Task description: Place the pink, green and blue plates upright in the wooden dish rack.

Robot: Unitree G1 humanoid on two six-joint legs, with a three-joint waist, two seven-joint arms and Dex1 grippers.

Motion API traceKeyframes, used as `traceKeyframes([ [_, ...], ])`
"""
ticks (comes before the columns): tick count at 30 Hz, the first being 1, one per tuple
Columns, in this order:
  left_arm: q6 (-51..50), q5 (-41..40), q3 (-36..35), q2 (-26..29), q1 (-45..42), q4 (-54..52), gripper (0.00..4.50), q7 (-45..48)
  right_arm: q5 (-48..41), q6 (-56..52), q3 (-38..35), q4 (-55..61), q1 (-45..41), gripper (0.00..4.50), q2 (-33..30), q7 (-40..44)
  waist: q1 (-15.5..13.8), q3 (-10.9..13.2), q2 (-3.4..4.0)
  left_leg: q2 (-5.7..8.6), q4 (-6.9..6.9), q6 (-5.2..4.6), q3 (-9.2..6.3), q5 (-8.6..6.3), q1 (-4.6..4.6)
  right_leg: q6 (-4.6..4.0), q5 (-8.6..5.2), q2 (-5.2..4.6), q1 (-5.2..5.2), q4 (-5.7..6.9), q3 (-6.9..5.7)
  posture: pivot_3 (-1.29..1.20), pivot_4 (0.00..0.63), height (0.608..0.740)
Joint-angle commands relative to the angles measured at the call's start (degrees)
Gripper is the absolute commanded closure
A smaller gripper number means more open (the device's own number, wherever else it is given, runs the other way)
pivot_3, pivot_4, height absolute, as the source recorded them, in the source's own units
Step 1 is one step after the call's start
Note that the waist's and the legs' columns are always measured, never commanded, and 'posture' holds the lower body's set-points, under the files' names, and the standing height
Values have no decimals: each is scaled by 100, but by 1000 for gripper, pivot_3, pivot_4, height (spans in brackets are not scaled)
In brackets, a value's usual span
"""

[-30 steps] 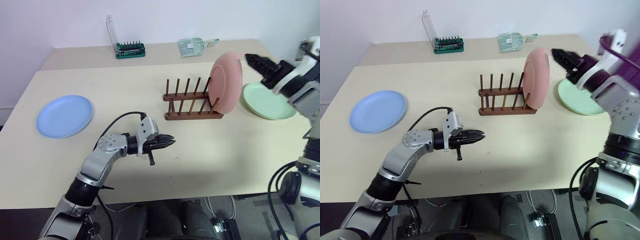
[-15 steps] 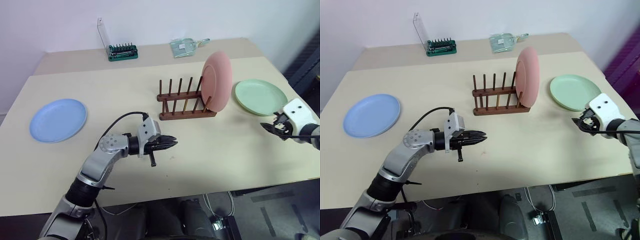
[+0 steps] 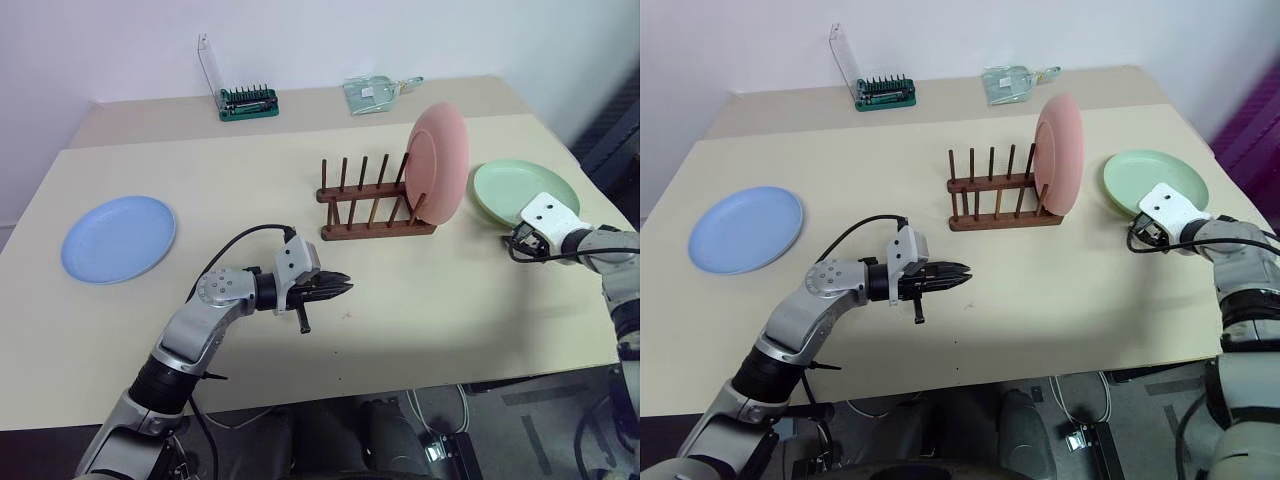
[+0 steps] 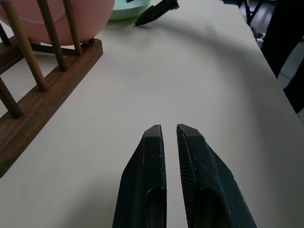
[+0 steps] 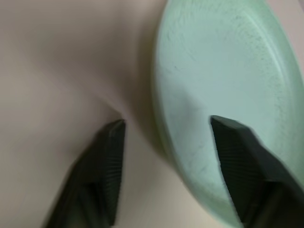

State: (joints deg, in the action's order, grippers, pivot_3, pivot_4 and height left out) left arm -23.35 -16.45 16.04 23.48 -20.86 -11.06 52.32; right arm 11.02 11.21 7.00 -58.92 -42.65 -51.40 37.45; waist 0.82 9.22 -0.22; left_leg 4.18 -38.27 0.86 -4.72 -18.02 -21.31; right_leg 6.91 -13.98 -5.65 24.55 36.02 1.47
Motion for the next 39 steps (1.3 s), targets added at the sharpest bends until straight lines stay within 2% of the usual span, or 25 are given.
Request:
traceKeyframes([
  [1,-21,-83,-58,24,34,-276,4034,-11,133,227,-13,-272,-152,3649,21,-216,-11,0,0,1,-1,0,0,0,-1,0,0,-1,0,0,0,0,150,740],
  [2,-31,-87,-55,30,48,-296,4034,-15,152,277,-27,-310,-167,4241,25,-275,-13,0,0,2,-1,0,0,0,-1,0,0,-2,0,0,0,0,150,740],
  [3,-40,-89,-51,31,60,-313,4034,-19,158,316,-52,-338,-172,4469,28,-343,-14,0,0,2,-1,0,0,0,-1,0,0,-2,0,0,0,0,150,740],
  [7,-72,-93,-40,34,82,-358,4034,-12,190,631,-143,-166,-62,4469,-44,-776,-4,0,0,2,0,0,-1,0,-1,0,0,-2,0,0,0,0,150,740],
  [9,-83,-85,-49,41,79,-365,4034,-13,139,906,-261,227,86,4469,-156,-958,-3,0,1,2,1,0,-1,0,-2,0,0,-2,1,0,0,0,150,740],
  [11,-101,-95,-83,67,81,-379,4034,-10,-235,796,-758,1095,196,4469,-281,-1117,-2,3,5,2,1,0,0,0,-2,0,0,-2,2,1,0,0,150,740],
  [13,-113,-110,-110,103,105,-400,4034,-2,-1297,-155,-1682,2559,196,4469,-154,-1028,8,15,30,2,1,0,0,0,-6,0,0,-2,6,1,1,0,150,740],
  [15,-121,-123,-113,125,115,-406,4034,-5,-2251,-1091,-2283,3745,238,4469,-5,-831,-1,14,49,2,2,0,7,0,-11,3,2,-2,18,7,11,0,150,740],
  [17,-142,-153,-113,125,109,-412,4034,-1,-3687,-2372,-2852,5098,178,4469,5,-560,-21,14,49,-4,5,0,-7,0,-13,2,1,4,18,6,2,0,150,740],
  [20,-175,-199,-119,112,93,-424,4034,7,-5006,-3623,-3377,6151,161,4469,-23,-430,-52,11,40,-4,3,-1,-17,-1,-11,2,1,4,8,4,-3,0,150,740],
  [21,-181,-212,-133,111,83,-413,4034,11,-5977,-4223,-3549,6550,141,4469,-12,-343,-68,10,34,-3,1,-5,-21,-3,-10,2,1,2,0,-1,-5,0,150,740],
  [23,-162,-211,-149,116,44,-348,4034,28,-7522,-5103,-3499,7322,144,4469,77,-150,-101,11,34,1,-5,-35,-20,-20,-8,2,2,-3,-5,-2,-4,0,150,740],
  [27,-143,-211,-164,123,-5,-277,4034,42,-8625,-5679,-3061,7787,43,4469,620,-628,-107,9,31,-4,-3,-38,-18,-22,-5,2,2,-1,-1,1,-4,0,150,740],
  [31,-133,-207,-174,110,6,-283,4034,13,-8708,-5925,-2653,7478,-66,4469,1194,-1438,-148,9,29,2,-9,-37,-14,-21,-8,2,3,-7,2,3,-3,0,150,740],
  [34,-180,-229,-188,97,83,-389,4034,-51,-8367,-6071,-2386,6857,-201,4469,1434,-1886,-153,9,28,6,-10,-8,-17,-5,-16,2,3,-10,5,2,-6,0,150,740],
  [39,-228,-264,-210,116,171,-510,4034,-92,-8047,-6196,-2352,6154,-401,4469,1496,-1908,-146,10,28,9,-7,-8,-11,-5,-16,2,3,-13,9,2,-6,0,150,740],
])
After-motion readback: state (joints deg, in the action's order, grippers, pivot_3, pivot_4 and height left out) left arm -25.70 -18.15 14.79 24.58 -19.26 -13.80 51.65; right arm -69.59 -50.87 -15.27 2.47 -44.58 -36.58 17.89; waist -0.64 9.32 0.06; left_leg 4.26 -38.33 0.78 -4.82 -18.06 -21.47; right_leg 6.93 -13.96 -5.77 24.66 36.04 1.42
